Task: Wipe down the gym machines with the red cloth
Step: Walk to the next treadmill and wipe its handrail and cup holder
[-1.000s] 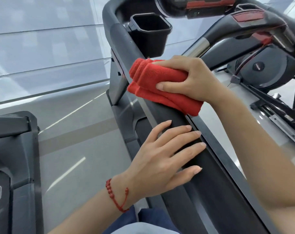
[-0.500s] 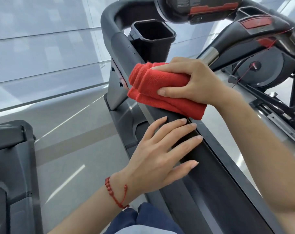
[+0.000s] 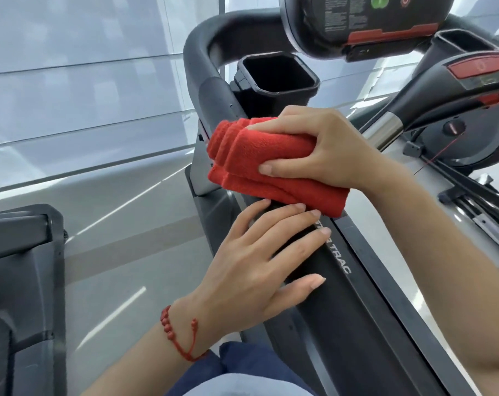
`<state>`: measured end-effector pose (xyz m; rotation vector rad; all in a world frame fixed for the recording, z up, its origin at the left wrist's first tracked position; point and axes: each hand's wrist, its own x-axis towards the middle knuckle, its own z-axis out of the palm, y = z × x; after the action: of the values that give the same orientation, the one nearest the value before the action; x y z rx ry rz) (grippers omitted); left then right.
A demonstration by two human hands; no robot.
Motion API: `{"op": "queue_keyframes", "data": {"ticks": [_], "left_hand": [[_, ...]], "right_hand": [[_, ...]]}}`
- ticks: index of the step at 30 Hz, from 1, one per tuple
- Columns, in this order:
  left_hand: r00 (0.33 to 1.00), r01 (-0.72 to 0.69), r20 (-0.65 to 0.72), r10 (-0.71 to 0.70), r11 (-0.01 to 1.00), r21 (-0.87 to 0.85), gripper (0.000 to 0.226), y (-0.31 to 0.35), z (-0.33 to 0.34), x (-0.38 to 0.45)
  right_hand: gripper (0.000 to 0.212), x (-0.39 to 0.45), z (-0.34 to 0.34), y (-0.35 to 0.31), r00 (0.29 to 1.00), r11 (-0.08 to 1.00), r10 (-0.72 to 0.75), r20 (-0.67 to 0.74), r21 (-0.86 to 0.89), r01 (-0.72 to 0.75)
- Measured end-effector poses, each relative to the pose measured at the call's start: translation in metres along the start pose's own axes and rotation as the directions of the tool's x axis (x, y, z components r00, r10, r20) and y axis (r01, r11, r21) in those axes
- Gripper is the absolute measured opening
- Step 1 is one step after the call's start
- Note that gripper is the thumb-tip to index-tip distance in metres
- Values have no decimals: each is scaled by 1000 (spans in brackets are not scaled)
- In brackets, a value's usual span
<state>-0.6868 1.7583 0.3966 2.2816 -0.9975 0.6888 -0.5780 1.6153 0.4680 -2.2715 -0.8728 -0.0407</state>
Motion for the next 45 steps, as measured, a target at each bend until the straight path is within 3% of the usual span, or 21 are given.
{"op": "queue_keyframes", "data": {"ticks": [10,17,25,35,40,45], "left_hand": [[1000,-18,-2,18,1000,-13,39,-46,-3,10],[990,-139,6,139,990,-38,37,-68,-4,16],[992,-127,9,127,991,-44,35,-109,-12,29],[988,-149,24,152,985,-86,34,-134,-13,38],[990,-135,31,139,985,-109,35,-146,-12,46],[996,-83,23,85,992,-98,34,-163,-12,66]], "right_hand": [[45,36,3,8,998,998,56,-19,-16,-56],[46,75,6,7,991,989,123,-47,-78,-126],[46,83,7,12,987,986,155,-35,-60,-157],[45,94,13,19,945,961,253,-207,-59,-271],[48,79,1,27,856,926,296,-425,-92,-366],[48,69,1,41,822,877,391,-414,-104,-470]]}}
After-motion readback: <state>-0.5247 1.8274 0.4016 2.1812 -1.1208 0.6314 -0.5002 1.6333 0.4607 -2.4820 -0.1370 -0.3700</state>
